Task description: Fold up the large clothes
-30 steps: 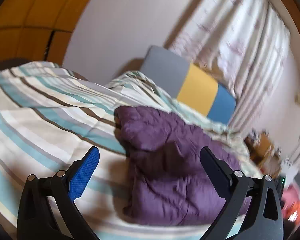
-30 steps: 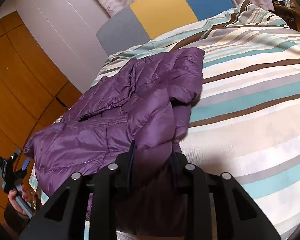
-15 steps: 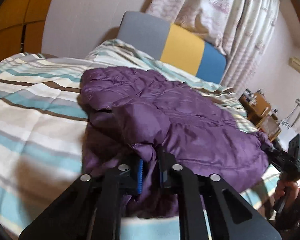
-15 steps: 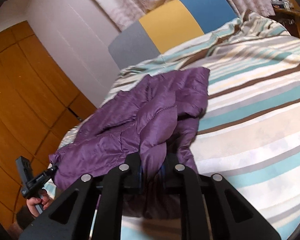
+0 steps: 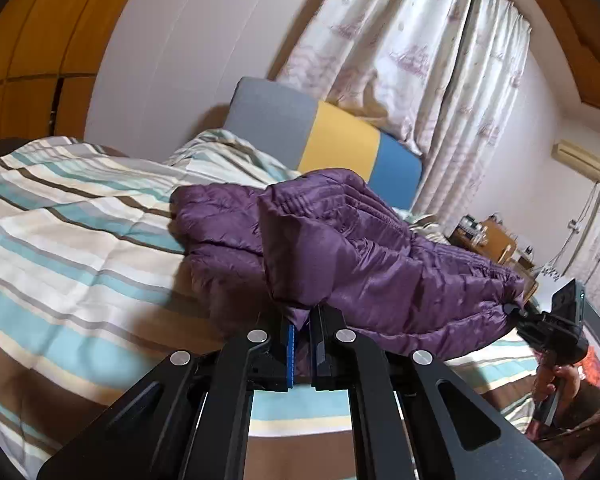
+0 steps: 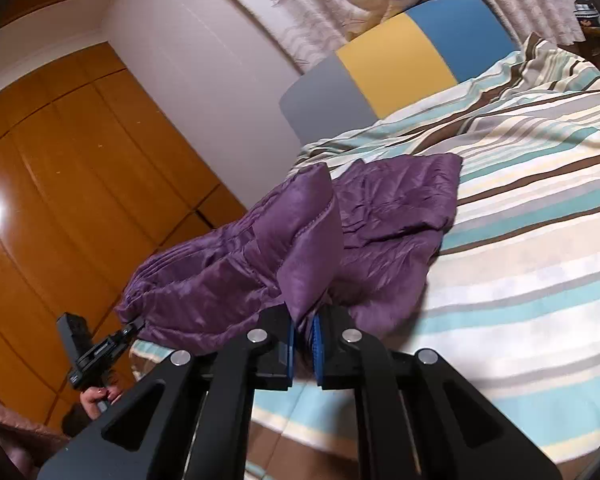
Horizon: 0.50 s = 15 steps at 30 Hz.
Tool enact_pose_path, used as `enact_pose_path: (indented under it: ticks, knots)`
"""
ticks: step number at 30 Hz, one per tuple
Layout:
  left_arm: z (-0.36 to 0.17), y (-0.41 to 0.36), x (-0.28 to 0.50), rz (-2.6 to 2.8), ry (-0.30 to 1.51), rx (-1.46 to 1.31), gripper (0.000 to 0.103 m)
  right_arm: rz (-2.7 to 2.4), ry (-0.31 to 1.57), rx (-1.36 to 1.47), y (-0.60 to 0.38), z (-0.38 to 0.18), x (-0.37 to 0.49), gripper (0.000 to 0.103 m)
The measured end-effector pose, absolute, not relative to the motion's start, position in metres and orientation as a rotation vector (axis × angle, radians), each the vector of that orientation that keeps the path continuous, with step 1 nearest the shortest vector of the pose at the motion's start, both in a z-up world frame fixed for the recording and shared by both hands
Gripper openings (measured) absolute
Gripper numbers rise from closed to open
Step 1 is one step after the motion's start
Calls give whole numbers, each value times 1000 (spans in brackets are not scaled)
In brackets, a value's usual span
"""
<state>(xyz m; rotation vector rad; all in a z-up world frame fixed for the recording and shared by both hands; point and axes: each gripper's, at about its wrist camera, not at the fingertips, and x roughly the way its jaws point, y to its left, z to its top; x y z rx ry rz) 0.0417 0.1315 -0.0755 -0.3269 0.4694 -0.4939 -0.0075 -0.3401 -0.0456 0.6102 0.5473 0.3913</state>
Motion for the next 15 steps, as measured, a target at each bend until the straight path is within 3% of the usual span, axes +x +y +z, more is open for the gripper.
enact_pose_path:
  ticks: [15]
  knots:
    - [-25,148,-31,-550,343,-336,5,558,455,512,-354,24,-79,6]
